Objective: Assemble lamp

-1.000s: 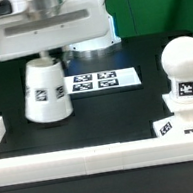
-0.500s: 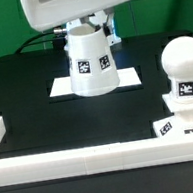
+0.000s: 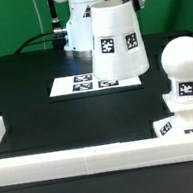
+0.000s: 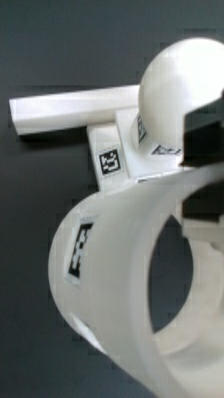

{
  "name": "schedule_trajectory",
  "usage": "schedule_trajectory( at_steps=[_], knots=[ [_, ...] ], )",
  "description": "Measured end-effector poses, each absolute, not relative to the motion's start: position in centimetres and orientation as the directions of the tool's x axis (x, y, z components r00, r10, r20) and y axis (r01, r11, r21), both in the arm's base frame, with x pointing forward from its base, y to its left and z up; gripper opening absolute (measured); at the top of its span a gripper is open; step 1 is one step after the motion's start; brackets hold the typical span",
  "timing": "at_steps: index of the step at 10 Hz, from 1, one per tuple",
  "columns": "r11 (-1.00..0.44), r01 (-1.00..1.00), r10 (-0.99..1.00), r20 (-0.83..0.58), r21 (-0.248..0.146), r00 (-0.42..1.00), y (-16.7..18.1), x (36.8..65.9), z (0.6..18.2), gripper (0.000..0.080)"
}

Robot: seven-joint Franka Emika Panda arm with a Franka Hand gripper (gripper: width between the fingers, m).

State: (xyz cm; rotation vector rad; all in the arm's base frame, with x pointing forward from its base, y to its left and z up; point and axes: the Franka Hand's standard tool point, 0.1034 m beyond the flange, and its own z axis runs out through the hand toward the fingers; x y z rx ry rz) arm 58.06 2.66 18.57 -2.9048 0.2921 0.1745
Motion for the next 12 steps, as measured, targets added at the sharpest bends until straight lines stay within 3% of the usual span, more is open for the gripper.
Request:
schedule_trajectory(
  at_steps=[4, 10, 12],
  knots=[
    [-0.959, -0.193, -0.166, -0.141, -0.208, 0.976, 2.2, 57.6, 18.4, 0.0046],
    [-0.930, -0.298, -0.270, -0.150, -0.217, 0.951, 6.7, 60.7, 23.7, 0.0046],
    [-0.927, -0.307, -0.279, -0.152, -0.214, 0.948, 8.1, 61.9, 24.1, 0.0046]
  ],
)
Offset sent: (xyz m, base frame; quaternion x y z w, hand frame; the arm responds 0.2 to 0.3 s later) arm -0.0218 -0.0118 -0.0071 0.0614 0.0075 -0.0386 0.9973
